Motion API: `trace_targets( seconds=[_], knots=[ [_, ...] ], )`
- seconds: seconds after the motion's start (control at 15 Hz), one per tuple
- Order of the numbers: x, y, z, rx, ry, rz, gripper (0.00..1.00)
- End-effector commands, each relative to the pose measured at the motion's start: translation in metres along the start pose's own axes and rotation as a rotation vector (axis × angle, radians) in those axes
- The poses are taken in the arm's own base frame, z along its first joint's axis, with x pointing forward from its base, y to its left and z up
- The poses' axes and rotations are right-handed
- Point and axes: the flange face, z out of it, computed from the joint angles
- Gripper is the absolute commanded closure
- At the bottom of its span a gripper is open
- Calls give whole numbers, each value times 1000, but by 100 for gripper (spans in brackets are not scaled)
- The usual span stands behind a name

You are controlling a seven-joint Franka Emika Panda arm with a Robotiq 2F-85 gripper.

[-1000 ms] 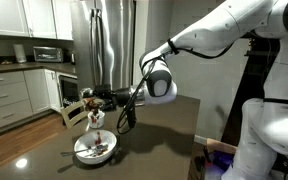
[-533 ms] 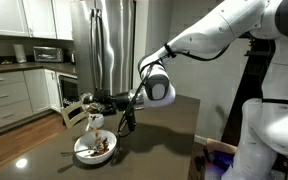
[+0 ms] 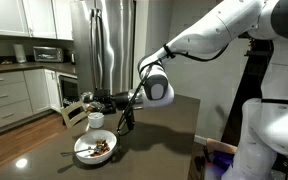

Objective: Pour the contents in the glass cup into the white bowl

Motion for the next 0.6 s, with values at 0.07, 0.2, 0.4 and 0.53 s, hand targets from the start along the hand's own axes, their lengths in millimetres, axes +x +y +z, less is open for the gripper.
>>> trace_targets(
  seconds=[0.07, 0.2, 0.4, 0.53],
  knots=[
    [13, -3, 3, 32, 36, -41, 46],
    [13, -4, 4, 48, 41, -53, 46],
    [16, -7, 5, 80, 52, -70, 46],
    [18, -11, 6, 97, 58, -65, 46]
  ],
)
